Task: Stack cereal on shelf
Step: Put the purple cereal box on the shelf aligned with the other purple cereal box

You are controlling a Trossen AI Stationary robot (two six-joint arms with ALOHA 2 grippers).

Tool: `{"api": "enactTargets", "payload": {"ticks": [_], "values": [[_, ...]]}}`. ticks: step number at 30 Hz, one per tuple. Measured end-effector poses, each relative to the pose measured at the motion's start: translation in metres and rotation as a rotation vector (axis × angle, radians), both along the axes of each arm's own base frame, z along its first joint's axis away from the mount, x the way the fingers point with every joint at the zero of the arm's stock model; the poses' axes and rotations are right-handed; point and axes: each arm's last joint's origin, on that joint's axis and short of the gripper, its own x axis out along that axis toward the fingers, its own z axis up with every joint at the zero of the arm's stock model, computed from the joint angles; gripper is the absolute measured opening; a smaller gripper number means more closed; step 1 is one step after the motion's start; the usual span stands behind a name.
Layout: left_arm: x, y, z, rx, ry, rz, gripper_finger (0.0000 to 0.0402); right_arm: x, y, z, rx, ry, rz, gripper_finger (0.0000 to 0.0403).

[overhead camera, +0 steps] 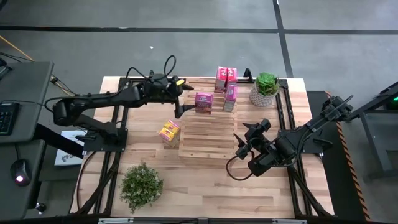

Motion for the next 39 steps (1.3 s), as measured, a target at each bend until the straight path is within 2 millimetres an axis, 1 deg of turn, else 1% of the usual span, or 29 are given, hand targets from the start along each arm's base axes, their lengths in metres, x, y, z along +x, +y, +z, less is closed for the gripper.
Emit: {"api": "enactTargets", "payload": {"ticks": [7,13,16,26,28,30,37,39], "values": [[0.019,0.015,-0.022,-0.068,-0.019,-0.109,0.04,0.0,0.0,0.0,-0.005,0.005,0.003,0.0264],[0.031,0.021,-0.04,-0.087,-0.002,-0.116,0.04,0.0,0.0,0.0,-0.007,0.008,0.005,0.0264],[0.032,0.022,-0.044,-0.095,0.009,-0.105,0.04,0.0,0.0,0.0,-0.01,0.011,0.007,0.0264],[0.032,0.021,-0.044,-0.096,0.013,-0.112,0.0395,0.0,0.0,0.0,-0.012,0.012,0.01,0.0264],[0.032,0.021,-0.044,-0.097,0.016,-0.113,0.0382,0.0,0.0,0.0,-0.012,0.012,0.01,0.0264],[0.032,0.021,-0.044,-0.1,0.015,-0.119,0.0361,0.0,0.0,0.0,-0.012,0.012,0.01,0.0264],[0.027,0.019,-0.032,-0.082,-0.02,-0.121,0.0255,0.0,0.0,0.0,-0.014,0.014,0.011,0.0264],[0.025,0.018,-0.028,-0.07,-0.028,-0.103,0.0232,0.0,0.0,0.0,-0.014,0.013,0.011,0.0264]]}}
